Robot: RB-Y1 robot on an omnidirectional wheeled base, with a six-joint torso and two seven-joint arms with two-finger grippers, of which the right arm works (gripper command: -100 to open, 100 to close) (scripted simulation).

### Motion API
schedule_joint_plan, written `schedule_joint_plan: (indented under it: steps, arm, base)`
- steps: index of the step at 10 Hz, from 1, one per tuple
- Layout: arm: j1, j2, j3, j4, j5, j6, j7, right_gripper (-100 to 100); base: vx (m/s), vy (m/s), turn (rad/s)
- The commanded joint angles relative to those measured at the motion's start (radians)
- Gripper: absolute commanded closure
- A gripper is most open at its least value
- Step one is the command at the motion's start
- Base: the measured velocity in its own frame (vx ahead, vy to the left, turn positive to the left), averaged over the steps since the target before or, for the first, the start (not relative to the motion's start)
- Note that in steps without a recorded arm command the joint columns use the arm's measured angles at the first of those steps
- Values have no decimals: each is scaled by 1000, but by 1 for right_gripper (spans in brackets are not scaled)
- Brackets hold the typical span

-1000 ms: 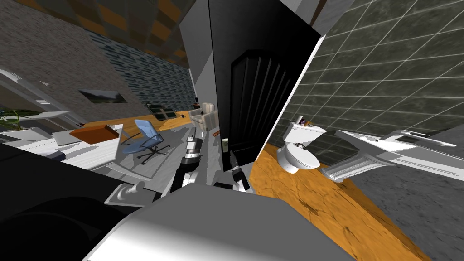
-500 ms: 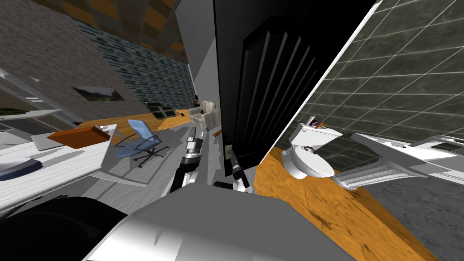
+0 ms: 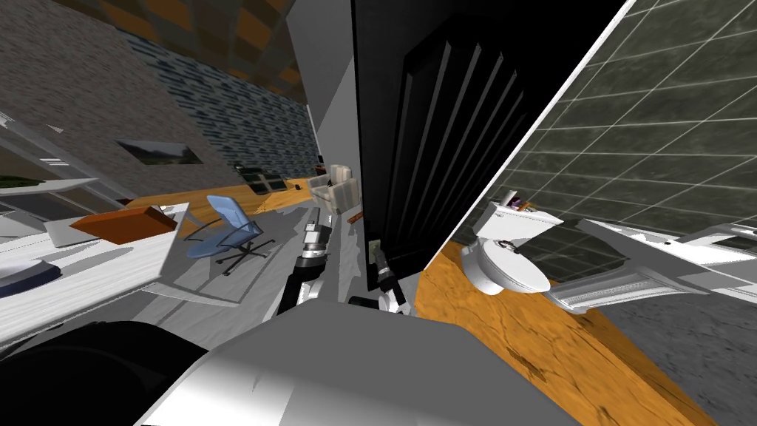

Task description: Push the door open

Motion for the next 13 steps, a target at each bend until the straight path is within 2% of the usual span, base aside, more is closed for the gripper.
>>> schedule_joint_plan:
  steps: [1,3,4,6,8,11,13]
  arm:
    - [2,-1,0,2,0,2,0,100]
    - [2,-1,0,2,0,2,0,100]
    - [16,-27,10,-8,-3,1,7,100]
    - [31,-43,20,-19,-5,1,16,100]
    - [49,-51,33,-32,-8,0,25,100]
    - [76,-41,52,-53,-13,0,40,100]
    - [95,-18,65,-67,-17,-1,51,100]
  base:
    - [-17,-9,-4]
    - [-4,-2,-2]
    - [108,42,-197]
    - [154,131,-228]
    - [212,110,-192]
    - [203,162,-199]
    - [126,175,-246]
